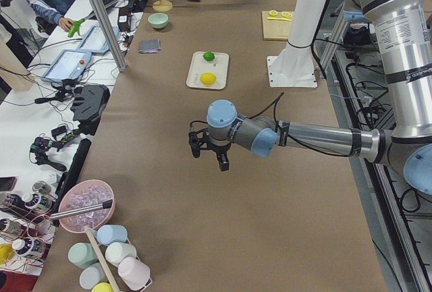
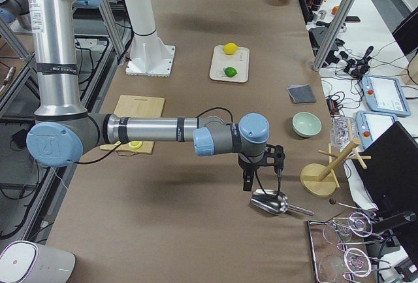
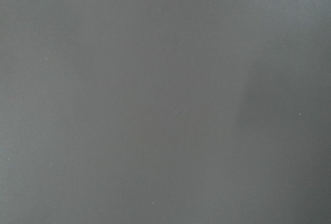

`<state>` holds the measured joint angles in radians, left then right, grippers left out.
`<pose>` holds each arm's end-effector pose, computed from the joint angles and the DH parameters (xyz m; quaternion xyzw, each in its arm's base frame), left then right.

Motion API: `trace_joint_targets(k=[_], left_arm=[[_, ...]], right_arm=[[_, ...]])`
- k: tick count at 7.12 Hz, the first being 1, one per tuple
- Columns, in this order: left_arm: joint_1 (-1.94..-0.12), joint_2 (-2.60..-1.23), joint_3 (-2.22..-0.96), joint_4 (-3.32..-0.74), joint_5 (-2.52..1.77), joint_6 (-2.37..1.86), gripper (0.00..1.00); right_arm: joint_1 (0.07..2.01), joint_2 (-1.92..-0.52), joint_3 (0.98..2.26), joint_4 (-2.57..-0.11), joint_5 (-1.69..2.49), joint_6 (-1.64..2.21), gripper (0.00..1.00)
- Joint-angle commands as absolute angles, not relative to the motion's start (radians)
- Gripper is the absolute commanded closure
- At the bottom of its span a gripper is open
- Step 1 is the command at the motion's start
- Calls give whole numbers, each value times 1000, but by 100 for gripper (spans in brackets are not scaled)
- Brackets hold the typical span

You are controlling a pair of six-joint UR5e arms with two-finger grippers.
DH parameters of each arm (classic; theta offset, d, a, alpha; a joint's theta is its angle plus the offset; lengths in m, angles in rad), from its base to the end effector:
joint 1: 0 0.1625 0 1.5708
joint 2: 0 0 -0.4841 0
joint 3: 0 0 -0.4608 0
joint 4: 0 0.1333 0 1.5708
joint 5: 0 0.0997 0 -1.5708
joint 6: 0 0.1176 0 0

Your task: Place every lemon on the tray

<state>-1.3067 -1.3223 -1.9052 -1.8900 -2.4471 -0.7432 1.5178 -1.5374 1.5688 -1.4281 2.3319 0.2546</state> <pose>0.0790 -0.4565 0.6221 -0.0410 0.4519 -0.1275 0.8819 0.0209 -0.5916 0.6985 0.0231 -0.3780 0.0609 0.9235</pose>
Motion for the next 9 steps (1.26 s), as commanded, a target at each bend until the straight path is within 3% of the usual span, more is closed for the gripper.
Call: trace_joint_targets(k=[1, 5, 9], left_arm=[[-1313, -1455, -1803, -1876, -2488, -738, 2], [-1322, -1612, -1674, -1841, -2496, -736, 2], [-1280, -1708, -1781, -1696, -2510, -712, 2]], right_arm=[[1517, -1537, 1571, -1428, 2333, 255, 1], [1513, -1532, 1569, -1428, 2332, 255, 1], [1511, -1529, 1568, -1430, 2330, 258, 1]])
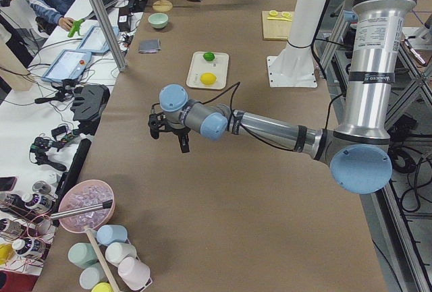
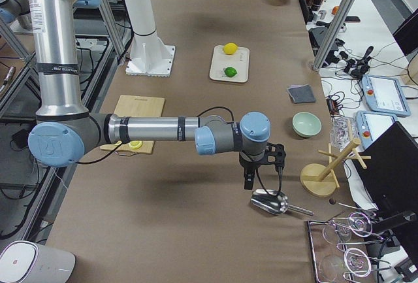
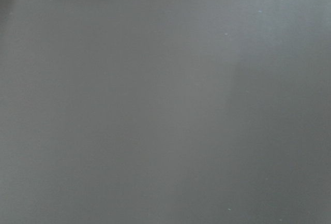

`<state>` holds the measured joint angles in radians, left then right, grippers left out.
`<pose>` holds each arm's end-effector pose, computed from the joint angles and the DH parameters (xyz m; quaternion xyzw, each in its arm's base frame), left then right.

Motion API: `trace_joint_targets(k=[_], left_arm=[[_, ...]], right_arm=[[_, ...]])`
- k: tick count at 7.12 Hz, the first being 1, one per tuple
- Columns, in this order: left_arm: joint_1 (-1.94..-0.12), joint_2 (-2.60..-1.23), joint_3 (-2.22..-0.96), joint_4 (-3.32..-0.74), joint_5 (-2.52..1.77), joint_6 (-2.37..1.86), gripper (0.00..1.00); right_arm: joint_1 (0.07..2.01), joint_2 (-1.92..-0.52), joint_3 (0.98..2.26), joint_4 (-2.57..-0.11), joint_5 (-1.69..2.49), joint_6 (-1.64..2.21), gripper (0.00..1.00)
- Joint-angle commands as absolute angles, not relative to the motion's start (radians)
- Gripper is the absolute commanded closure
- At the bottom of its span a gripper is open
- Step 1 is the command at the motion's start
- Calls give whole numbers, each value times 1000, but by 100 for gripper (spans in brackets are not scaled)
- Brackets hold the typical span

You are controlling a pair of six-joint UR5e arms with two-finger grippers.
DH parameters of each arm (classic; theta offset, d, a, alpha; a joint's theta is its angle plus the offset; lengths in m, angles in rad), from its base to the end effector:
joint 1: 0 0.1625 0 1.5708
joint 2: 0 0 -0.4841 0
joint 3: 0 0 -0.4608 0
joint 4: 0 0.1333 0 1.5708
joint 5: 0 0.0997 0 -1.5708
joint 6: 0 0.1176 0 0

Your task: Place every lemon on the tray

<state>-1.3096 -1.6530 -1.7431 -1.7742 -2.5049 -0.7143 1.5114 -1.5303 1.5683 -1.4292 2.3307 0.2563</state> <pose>0.1191 -0.5955 0.5476 -0.0265 0.4823 -0.0957 0.8703 0.0170 -0.5954 0.6948 0.0242 -0.3779 0.0578 0.9237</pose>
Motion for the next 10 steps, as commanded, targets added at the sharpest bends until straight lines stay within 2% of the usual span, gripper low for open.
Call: trace_joint_targets(k=[1, 3, 5, 6, 10], left_arm=[[-1234, -1744, -1819, -1612, -2511, -712, 2], [-1204, -1877, -1865, -1443, -2507, -712, 2], [-1235, -1905, -1882, -1283, -2499, -601, 2], [-1277, -1892, -1878, -1282, -2497, -533, 2], [-1356, -1674, -1873, -1394, -2502, -394, 2]], right_arm=[[1509, -1529, 1569, -1430, 2330, 259, 1], [1509, -1529, 1569, -1430, 2330, 262, 1], [1509, -1529, 1571, -1428, 2332, 264, 1], [1509, -1531, 1571, -1428, 2332, 264, 1], [1509, -1534, 1571, -1428, 2338, 264, 1]])
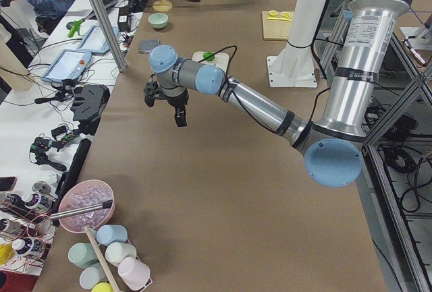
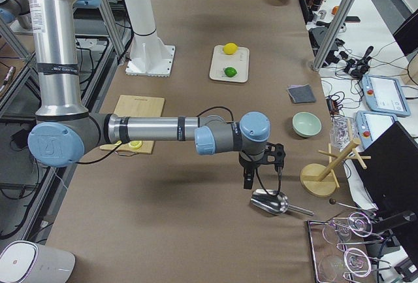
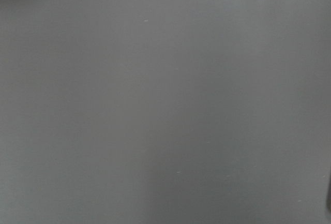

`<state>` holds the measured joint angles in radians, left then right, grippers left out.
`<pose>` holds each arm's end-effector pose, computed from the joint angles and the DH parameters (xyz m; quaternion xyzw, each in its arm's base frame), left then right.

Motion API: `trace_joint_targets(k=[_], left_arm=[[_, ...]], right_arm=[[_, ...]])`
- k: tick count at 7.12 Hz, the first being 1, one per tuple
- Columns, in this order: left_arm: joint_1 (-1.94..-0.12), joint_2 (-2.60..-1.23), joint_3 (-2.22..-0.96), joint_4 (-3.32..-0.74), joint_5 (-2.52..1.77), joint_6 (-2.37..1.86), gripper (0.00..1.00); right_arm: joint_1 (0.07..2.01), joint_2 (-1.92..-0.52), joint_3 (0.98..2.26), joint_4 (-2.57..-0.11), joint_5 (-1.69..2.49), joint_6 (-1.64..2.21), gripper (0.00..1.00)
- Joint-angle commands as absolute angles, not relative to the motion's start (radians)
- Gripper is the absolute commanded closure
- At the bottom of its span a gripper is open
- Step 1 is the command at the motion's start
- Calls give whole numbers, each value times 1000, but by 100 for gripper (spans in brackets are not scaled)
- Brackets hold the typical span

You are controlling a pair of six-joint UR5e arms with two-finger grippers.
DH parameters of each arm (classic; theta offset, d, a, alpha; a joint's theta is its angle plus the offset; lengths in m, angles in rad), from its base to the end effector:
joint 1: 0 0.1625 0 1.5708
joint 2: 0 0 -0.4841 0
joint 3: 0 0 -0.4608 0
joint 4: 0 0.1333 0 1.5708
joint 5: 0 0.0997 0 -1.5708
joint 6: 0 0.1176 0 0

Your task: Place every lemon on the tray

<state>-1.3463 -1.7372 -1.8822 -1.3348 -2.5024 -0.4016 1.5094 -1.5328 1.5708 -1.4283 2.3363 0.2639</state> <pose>0.0963 -0.5965 0.4723 -0.0348 0.4574 -0.0245 0.8883 0.0154 -0.5942 0.6943 0.0223 -0.3806 0.0599 0.9225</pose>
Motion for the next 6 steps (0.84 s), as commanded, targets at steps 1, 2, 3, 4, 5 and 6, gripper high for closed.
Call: trace_joint_targets(k=[1, 2, 3, 4, 5, 6], left_arm=[[-1368, -1668, -1864, -1396, -2497, -394, 2], [-1380, -1663, -1861, -1396, -2458, -388, 2], [-1400, -1661, -1859, -1387, -2441, -387, 2], [-1420, -1652, -1858, -1367, -2431, -385, 2], [-1442, -1628, -1847, -1349, -2412, -384, 2], [-1477, -1603, -1833, -1350, -2410, -374, 2]], right_arm=[[1509, -1535, 1572, -1428, 2338, 264, 1], [1509, -1537, 1574, -1428, 2339, 264, 1], [1509, -1537, 1575, -1428, 2339, 264, 1], [1509, -1539, 1578, -1428, 2339, 262, 1], [1509, -1539, 1578, -1428, 2339, 262, 1], [1509, -1539, 1578, -1428, 2339, 264, 1]])
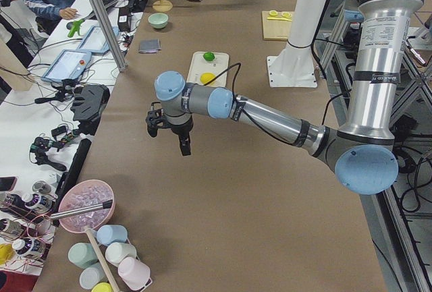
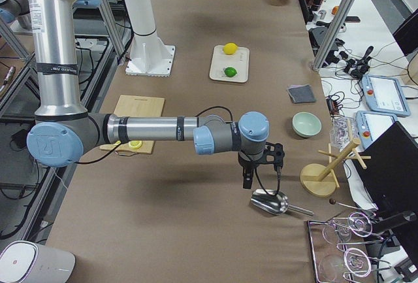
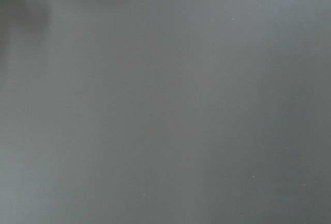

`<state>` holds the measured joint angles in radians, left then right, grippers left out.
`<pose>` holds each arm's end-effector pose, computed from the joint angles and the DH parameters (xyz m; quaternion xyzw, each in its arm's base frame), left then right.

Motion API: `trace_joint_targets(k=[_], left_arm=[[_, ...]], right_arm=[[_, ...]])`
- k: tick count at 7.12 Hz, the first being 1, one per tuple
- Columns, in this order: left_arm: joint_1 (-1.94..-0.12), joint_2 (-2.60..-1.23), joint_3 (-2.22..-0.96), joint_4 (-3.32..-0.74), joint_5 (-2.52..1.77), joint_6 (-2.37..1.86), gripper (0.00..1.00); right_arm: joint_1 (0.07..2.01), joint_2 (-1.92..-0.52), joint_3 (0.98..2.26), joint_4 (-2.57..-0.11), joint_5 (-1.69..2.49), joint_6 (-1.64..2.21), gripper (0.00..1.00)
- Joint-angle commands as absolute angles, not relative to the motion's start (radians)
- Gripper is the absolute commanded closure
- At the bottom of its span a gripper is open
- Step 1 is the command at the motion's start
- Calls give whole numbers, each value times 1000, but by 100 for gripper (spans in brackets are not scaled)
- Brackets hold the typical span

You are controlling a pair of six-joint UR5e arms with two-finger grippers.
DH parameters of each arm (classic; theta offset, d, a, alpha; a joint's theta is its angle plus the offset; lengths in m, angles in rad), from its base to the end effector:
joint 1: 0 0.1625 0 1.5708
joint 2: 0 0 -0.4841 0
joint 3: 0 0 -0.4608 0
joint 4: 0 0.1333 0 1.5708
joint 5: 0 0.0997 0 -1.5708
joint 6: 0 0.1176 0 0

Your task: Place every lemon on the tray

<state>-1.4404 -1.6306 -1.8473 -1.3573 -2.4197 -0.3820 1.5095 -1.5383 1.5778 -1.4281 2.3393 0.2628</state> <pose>0.0298 -0.5734 0.5586 -0.0501 0.4118 -0.0890 0.9055 0.0154 -0.5916 0.6932 0.0230 -0.3820 0.0589 0.9220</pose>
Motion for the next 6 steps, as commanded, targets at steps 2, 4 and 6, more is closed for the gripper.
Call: trace_joint_targets(k=[2, 4, 6], left_arm=[[-1552, -1557, -1752, -1351, -2413, -145, 2], [-1659, -1540, -1631, -1354, -2411, 91, 2], [-1695, -1540, -1540, -1365, -2414, 225, 2]], right_arm=[[1509, -1539, 1578, -1428, 2338, 264, 1], [1509, -1539, 1578, -1428, 2339, 264, 1], [1509, -1539, 1578, -1428, 2338, 264, 1]])
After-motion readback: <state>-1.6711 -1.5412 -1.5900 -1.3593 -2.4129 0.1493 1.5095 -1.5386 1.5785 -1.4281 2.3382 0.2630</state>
